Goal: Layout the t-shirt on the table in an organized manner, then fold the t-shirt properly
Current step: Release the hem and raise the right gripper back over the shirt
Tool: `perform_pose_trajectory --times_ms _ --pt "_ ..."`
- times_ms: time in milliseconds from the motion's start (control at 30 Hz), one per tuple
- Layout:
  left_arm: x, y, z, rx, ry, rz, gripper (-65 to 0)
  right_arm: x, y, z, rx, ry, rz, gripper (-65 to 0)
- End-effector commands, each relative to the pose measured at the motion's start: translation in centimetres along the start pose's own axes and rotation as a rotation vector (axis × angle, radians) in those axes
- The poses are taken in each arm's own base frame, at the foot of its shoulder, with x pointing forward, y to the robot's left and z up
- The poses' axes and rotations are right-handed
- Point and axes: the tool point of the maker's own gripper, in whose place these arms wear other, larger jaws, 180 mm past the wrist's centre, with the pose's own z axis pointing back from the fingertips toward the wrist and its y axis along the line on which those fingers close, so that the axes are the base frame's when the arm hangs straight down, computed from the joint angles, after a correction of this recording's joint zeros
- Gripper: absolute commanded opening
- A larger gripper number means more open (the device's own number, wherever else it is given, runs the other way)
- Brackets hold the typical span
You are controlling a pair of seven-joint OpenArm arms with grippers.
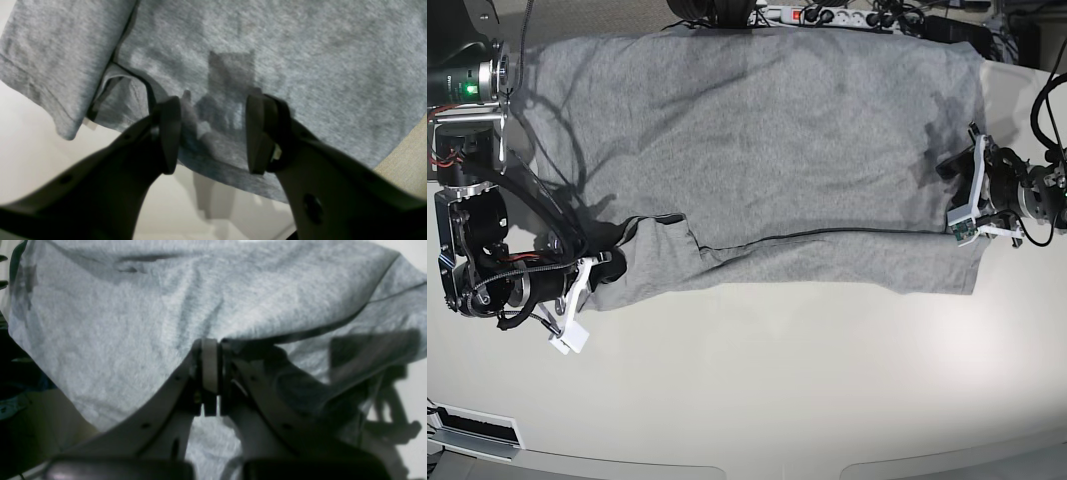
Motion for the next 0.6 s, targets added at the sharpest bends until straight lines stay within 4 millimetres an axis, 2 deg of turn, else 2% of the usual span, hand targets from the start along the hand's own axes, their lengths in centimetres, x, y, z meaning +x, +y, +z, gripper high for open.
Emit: perform_pose_trajectory --times_ms 0,67,167,200,267,300,333,367,467,567 --pt "0.3 1.2 1.0 0.03 -0.013 -0.005 -33.2 3.6 -0.2 1.5 -0.01 -0.103 0.038 -65.0" --pt "0.3 1.2 1.0 0.031 -0.013 -0.005 -33.2 7.6 -0.4 2.9 -0.039 -0.223 0.078 -65.0" --pt "0.3 1.2 1.0 0.03 -0.012 -0.006 -33.2 14.5 -0.3 6.4 -0.084 -0.388 0.138 -65.0" --pt "0.3 1.2 1.0 0.031 -0.012 -0.005 -33.2 16.1 -0.4 7.4 -0.105 -0.419 0.139 -57.4" --pt "0.3 1.2 1.0 0.031 -0.012 -0.006 -33.2 18.4 -0.5 9.1 -0.14 -0.46 0.129 -36.7" --pt "0.3 1.2 1.0 0.032 -0.013 -0.006 -33.2 19.2 -0.6 9.7 -0.16 -0.469 0.135 -28.3" --pt "0.3 1.3 1.0 0.032 -0.013 -0.006 -33.2 19.9 -0.6 10.3 -0.175 -0.475 0.148 -22.7" --pt "0.3 1.3 1.1 0.033 -0.013 -0.006 -33.2 20.4 -0.6 10.7 -0.184 -0.474 0.161 -20.2" --pt "0.4 1.3 1.1 0.033 -0.014 -0.006 -33.2 20.5 -0.3 11.0 -0.185 -0.441 0.205 -20.0" --pt "0.2 1.4 1.1 0.039 -0.006 -0.013 -34.4 19.1 -0.5 10.3 -0.186 -0.369 0.209 -20.0"
